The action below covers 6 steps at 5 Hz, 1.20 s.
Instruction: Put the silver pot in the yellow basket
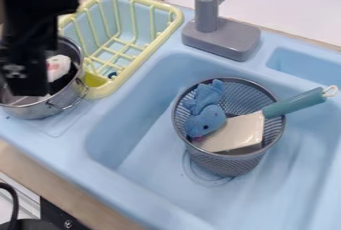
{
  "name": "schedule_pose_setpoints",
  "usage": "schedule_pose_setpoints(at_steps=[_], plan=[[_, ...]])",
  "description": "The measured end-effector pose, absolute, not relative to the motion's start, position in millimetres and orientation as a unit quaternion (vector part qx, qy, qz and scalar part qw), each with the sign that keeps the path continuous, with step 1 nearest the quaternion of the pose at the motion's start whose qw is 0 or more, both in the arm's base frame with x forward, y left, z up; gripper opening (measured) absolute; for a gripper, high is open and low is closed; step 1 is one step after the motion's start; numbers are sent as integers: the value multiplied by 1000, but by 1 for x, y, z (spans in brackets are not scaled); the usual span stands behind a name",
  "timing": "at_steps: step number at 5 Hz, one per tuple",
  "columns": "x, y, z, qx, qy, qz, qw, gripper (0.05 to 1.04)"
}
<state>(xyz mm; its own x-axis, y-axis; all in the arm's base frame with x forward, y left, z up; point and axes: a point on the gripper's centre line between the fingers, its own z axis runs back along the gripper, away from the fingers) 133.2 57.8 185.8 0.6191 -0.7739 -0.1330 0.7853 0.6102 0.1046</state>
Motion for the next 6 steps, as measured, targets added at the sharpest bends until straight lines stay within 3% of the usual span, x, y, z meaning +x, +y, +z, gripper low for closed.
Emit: schedule_pose_setpoints(at_steps=[2,4,6], plan=[[100,79,173,73,55,-429,899,1000],[108,94,153,102,17,-424,900,1000],[117,94,139,89,-1,-420,903,969]])
